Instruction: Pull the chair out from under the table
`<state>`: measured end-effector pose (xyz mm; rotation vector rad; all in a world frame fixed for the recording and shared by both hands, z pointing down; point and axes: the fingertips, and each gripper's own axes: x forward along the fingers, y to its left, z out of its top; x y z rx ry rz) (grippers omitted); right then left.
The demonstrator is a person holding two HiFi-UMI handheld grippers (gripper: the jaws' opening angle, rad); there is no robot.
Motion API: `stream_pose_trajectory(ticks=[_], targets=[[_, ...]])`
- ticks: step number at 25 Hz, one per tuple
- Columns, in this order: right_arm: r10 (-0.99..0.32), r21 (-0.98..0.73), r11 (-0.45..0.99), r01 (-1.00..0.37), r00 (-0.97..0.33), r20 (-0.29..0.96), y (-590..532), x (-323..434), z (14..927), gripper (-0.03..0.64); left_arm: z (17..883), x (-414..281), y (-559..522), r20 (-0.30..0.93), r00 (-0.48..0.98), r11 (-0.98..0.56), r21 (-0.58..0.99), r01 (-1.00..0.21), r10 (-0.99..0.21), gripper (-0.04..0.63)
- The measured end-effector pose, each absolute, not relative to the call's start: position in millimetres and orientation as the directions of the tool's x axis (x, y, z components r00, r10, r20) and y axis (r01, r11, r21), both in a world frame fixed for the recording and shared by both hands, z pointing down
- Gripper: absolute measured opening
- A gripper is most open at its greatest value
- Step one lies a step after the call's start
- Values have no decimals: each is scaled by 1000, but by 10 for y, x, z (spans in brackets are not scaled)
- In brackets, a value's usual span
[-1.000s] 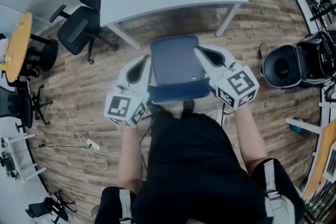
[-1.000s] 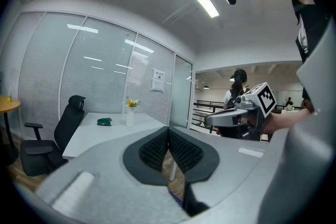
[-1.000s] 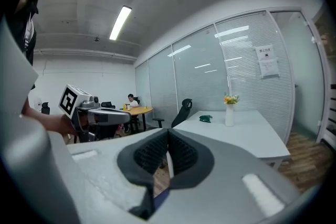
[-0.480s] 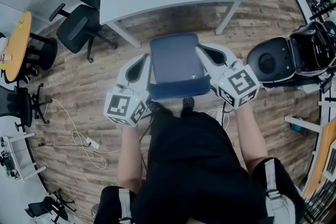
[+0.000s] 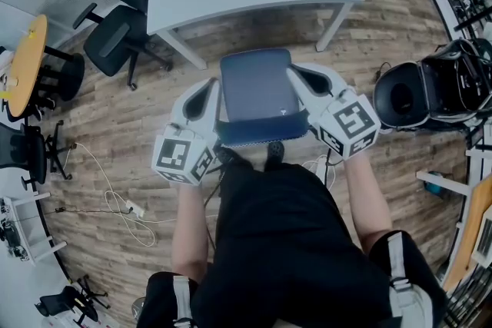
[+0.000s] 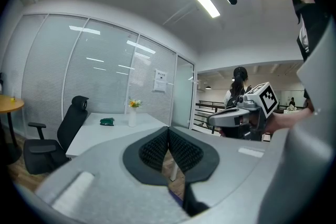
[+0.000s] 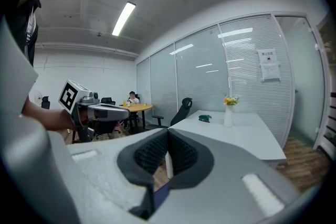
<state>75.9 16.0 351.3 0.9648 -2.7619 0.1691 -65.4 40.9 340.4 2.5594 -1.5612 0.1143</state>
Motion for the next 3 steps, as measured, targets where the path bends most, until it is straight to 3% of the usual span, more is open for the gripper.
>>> stream_pose_trajectory(ticks=[3], targets=[[-602,-34,779,-626,-762,238,105,771,3490,3,3386,-647,360,140,458,-451,80,-889,-878,11]])
